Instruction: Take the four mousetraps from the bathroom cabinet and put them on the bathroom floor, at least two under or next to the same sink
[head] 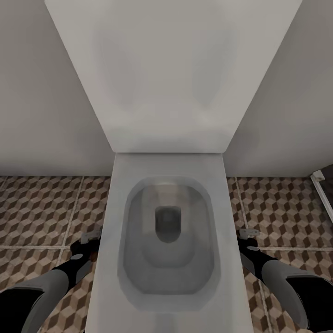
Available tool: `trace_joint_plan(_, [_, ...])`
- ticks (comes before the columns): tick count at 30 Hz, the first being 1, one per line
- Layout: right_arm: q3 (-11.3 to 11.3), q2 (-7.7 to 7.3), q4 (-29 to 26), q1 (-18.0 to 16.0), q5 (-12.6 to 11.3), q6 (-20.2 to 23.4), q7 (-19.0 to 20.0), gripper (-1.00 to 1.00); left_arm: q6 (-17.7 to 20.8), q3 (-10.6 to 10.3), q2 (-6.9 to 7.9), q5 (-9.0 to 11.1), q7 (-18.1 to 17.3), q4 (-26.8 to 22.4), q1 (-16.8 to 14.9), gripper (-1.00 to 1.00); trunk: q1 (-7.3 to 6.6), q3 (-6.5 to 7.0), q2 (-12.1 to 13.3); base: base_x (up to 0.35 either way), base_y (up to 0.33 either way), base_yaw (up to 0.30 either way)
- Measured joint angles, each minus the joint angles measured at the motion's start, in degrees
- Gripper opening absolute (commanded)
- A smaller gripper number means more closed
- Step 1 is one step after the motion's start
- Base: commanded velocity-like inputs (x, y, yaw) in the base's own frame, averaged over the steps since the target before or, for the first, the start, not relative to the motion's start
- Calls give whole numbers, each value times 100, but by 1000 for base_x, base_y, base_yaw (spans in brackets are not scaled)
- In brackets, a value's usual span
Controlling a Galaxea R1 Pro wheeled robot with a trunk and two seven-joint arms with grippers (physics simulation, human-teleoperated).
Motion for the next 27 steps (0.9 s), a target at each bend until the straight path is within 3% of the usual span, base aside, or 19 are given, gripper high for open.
trace_joint_plan(27, [0,-8,0,0,6,-18,0,100,-84,-1,-109,-27,0,-1,-8,100,0,0,0,0,0,0])
